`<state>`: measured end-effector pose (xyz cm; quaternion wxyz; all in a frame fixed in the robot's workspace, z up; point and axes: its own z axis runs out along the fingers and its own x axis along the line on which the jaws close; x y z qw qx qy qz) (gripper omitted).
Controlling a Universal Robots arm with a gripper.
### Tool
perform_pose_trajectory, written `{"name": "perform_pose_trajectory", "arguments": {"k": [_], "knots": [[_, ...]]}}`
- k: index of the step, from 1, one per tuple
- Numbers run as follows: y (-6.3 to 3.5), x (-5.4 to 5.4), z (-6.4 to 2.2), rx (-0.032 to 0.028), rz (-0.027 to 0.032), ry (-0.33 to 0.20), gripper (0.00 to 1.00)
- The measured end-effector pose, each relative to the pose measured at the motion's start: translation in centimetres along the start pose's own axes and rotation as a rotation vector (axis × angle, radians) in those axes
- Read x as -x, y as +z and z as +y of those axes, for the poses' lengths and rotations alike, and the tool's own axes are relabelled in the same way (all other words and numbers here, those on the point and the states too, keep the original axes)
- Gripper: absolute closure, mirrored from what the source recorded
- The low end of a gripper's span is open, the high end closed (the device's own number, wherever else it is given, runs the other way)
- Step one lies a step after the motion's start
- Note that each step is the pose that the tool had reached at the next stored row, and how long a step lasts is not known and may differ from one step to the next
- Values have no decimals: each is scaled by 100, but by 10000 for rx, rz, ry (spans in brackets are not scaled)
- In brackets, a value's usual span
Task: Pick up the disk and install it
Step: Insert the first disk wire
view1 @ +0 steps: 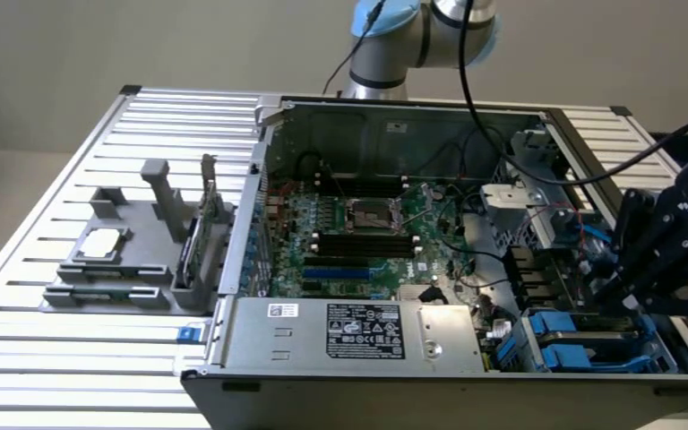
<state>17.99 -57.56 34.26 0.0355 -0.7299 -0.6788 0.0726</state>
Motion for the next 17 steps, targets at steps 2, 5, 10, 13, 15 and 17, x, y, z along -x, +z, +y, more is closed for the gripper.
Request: {"name": "perform_pose_trajectory", "arguments": {"k": [2,5,10,13,15,17], "knots": [[0,-1,0,1,-88,72,84],[2,-4,0,-2,-175,128,84],[7,-22,0,-7,-205,143,84],[15,-39,0,-23,-212,161,84],[15,-39,0,-23,-213,162,84],[15,-39,0,-23,-213,162,84]]}}
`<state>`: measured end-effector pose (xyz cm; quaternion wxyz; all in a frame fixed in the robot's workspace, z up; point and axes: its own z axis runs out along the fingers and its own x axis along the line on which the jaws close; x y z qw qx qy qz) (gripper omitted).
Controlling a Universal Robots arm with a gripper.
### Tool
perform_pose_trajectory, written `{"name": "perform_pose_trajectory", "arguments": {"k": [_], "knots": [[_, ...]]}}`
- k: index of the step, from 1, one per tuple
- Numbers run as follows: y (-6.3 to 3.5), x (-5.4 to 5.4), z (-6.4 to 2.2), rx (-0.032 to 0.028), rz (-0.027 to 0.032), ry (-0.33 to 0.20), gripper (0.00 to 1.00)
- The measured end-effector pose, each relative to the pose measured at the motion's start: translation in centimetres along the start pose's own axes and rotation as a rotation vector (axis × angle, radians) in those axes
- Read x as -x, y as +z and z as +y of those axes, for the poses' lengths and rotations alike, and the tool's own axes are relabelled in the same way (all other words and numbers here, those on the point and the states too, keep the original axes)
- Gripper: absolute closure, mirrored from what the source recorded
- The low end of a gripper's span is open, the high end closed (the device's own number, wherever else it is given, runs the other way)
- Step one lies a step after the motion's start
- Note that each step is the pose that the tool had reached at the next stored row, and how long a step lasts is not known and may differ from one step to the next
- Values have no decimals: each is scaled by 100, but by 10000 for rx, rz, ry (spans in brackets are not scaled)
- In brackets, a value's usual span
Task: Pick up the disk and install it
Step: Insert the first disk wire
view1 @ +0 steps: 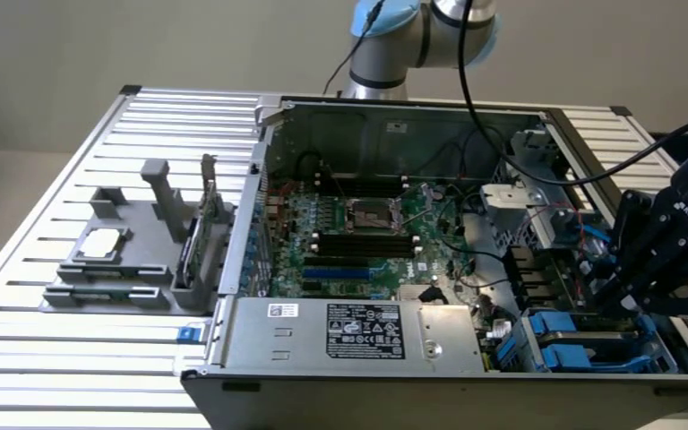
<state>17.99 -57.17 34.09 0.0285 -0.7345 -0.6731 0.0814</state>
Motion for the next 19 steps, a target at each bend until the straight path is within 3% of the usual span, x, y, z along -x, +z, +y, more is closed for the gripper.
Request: {"name": "perform_pose_trajectory", "arguments": {"k": [10,12,14,19], "knots": [[0,0,0,0,-2,0,84],[9,-5,1,-22,-2,-1,84],[14,-10,2,-84,-8,-7,84],[14,-11,4,-97,-9,-6,84]]}}
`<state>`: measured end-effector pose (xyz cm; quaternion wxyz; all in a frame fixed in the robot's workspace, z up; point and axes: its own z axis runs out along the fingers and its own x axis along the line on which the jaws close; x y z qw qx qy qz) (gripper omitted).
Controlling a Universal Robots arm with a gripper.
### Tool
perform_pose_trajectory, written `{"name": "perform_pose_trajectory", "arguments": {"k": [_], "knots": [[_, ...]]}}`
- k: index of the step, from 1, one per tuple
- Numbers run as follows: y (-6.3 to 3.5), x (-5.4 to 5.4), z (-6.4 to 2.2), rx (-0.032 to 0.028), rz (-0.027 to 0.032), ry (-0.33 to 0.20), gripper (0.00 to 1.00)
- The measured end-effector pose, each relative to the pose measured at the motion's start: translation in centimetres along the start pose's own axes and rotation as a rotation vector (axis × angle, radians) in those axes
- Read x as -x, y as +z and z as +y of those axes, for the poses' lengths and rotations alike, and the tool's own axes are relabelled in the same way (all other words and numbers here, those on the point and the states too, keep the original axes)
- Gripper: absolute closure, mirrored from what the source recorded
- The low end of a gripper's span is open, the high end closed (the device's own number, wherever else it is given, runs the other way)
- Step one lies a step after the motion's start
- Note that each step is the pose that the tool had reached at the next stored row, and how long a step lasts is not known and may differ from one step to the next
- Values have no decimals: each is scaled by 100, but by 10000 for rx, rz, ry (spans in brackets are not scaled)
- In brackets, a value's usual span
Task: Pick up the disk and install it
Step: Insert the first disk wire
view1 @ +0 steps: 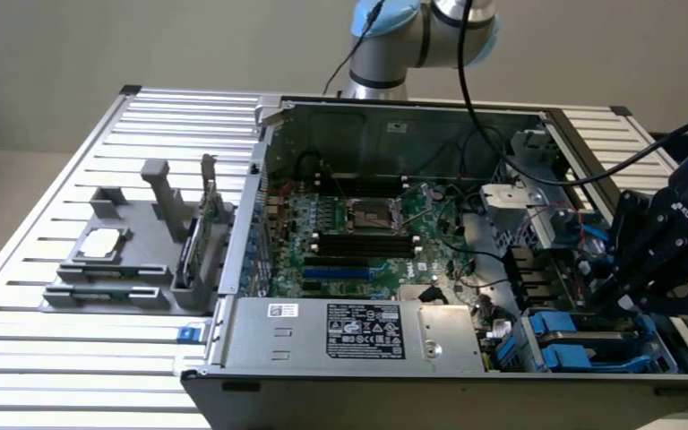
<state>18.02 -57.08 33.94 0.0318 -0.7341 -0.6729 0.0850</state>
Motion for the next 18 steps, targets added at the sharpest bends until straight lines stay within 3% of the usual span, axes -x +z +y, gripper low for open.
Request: {"name": "perform_pose_trajectory", "arguments": {"k": [4,10,18], "knots": [[-5,-4,29,-88,-9,-7,84],[-10,-7,58,-305,-43,-19,84],[-15,-12,106,-446,-95,-21,84]]}}
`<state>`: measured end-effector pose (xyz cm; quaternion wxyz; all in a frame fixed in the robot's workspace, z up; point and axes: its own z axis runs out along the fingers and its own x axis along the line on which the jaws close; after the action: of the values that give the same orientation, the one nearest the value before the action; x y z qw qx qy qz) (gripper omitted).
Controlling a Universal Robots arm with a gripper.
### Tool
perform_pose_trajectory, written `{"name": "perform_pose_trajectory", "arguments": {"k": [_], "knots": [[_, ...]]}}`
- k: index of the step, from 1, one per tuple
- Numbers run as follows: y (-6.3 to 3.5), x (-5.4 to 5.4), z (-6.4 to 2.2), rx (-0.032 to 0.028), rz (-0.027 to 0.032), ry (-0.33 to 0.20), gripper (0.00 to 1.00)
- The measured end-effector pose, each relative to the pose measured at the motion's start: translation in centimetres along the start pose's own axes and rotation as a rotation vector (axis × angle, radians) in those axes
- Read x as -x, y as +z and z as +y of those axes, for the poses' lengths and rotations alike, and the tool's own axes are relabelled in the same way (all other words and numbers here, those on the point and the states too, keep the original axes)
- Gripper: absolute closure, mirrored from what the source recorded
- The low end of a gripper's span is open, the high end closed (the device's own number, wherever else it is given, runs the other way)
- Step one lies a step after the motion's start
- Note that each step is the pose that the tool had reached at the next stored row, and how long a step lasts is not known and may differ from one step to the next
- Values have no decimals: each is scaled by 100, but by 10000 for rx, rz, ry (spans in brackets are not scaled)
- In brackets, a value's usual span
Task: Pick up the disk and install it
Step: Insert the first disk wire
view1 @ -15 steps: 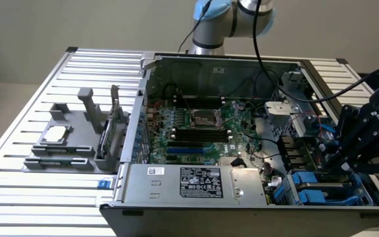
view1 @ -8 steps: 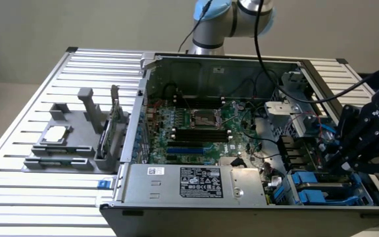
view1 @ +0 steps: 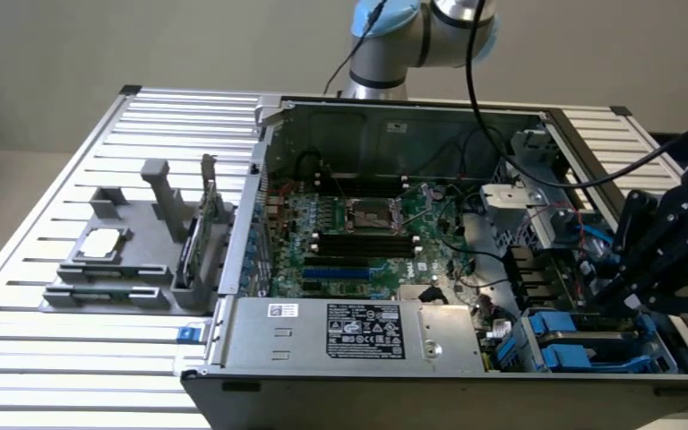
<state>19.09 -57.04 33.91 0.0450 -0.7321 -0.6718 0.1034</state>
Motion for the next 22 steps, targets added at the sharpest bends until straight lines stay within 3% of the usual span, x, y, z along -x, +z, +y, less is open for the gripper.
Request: {"name": "perform_pose_trajectory", "arguments": {"k": [6,22], "knots": [[13,-3,9,-122,-42,-3,84],[58,-23,43,-189,-86,0,84]]}}
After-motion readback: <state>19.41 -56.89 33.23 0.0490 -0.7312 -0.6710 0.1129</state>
